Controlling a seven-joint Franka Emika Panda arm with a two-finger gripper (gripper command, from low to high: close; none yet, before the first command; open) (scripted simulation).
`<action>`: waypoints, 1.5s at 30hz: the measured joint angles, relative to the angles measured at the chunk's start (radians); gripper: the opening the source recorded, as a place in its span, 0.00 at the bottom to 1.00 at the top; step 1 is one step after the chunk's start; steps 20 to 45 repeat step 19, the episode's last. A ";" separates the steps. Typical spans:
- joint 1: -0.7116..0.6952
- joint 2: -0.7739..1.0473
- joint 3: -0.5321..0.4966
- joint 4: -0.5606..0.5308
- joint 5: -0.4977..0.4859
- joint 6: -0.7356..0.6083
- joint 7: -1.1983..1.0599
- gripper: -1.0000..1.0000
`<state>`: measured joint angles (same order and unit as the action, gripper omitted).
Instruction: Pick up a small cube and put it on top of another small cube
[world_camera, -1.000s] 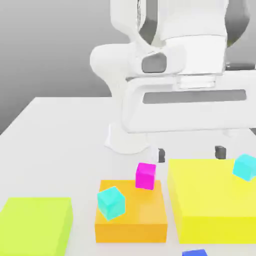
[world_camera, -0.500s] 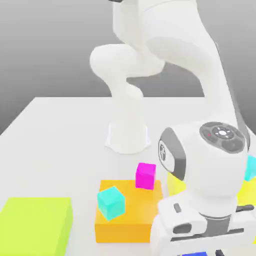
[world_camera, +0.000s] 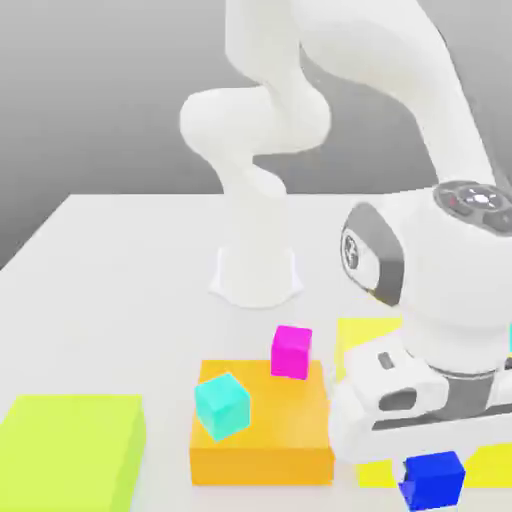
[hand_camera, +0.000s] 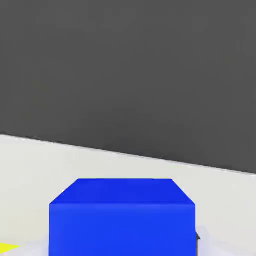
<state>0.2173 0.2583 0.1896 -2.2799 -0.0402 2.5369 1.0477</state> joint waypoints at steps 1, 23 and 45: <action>0.016 -0.036 0.017 -0.020 0.011 -0.015 0.019 0.00; 0.224 -0.297 0.178 -0.280 0.065 -0.012 0.276 1.00; 0.224 -0.297 0.178 -0.280 0.065 -0.012 0.276 1.00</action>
